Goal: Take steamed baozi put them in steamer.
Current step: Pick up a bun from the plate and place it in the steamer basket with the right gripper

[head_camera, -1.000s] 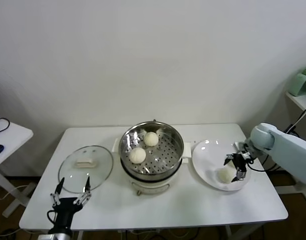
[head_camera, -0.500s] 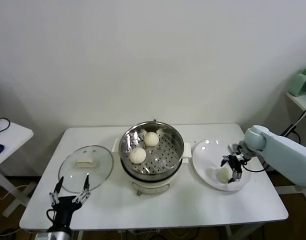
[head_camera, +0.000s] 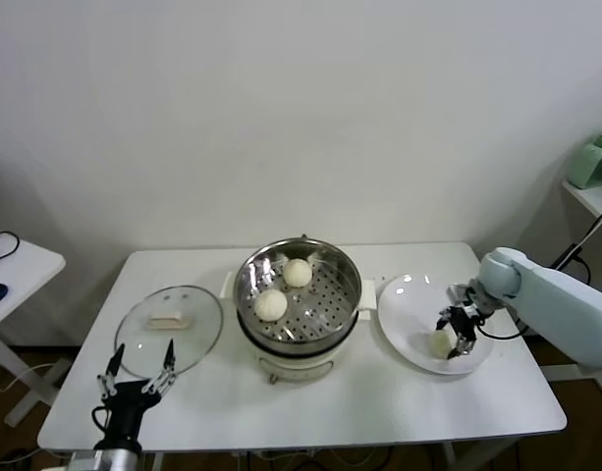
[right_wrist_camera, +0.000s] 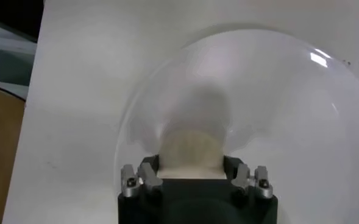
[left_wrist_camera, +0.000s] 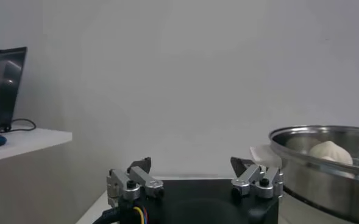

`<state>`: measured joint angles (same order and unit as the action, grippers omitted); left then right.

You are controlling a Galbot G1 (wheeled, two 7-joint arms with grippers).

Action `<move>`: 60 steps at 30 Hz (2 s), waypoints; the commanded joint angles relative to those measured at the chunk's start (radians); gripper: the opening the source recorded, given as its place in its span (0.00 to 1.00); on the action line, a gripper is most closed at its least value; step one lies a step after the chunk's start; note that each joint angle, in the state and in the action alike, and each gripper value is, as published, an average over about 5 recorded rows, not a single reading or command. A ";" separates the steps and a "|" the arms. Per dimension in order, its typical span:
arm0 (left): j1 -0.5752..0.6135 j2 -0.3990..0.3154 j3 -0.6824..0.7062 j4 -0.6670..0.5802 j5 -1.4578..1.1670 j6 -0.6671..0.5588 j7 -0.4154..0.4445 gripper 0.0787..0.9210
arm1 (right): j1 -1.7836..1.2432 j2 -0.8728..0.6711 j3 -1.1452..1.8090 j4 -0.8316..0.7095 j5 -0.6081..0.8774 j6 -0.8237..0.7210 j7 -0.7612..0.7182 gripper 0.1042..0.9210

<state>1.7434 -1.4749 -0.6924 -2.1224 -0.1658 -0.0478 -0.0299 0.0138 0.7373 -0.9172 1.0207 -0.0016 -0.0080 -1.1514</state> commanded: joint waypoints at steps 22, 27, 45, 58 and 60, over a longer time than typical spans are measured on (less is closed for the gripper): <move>-0.005 0.009 0.017 0.012 0.046 0.012 -0.003 0.88 | 0.661 0.101 -0.319 0.119 0.098 0.199 -0.082 0.64; 0.000 0.007 0.023 0.012 0.055 0.010 -0.004 0.88 | 0.773 0.156 -0.369 0.246 0.057 0.267 -0.094 0.65; 0.014 0.017 0.028 0.006 0.064 0.016 -0.005 0.88 | 0.555 0.379 -0.231 0.540 -0.436 0.487 -0.080 0.65; 0.001 0.030 0.036 0.015 0.062 0.029 -0.006 0.88 | 0.473 0.548 -0.269 0.483 -0.536 0.592 -0.063 0.65; 0.001 0.029 0.039 0.018 0.061 0.029 -0.006 0.88 | 0.469 0.557 -0.275 0.482 -0.544 0.602 -0.061 0.65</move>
<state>1.7452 -1.4447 -0.6575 -2.1104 -0.1039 -0.0215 -0.0359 0.5242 1.1864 -1.1817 1.4915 -0.4466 0.5196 -1.2193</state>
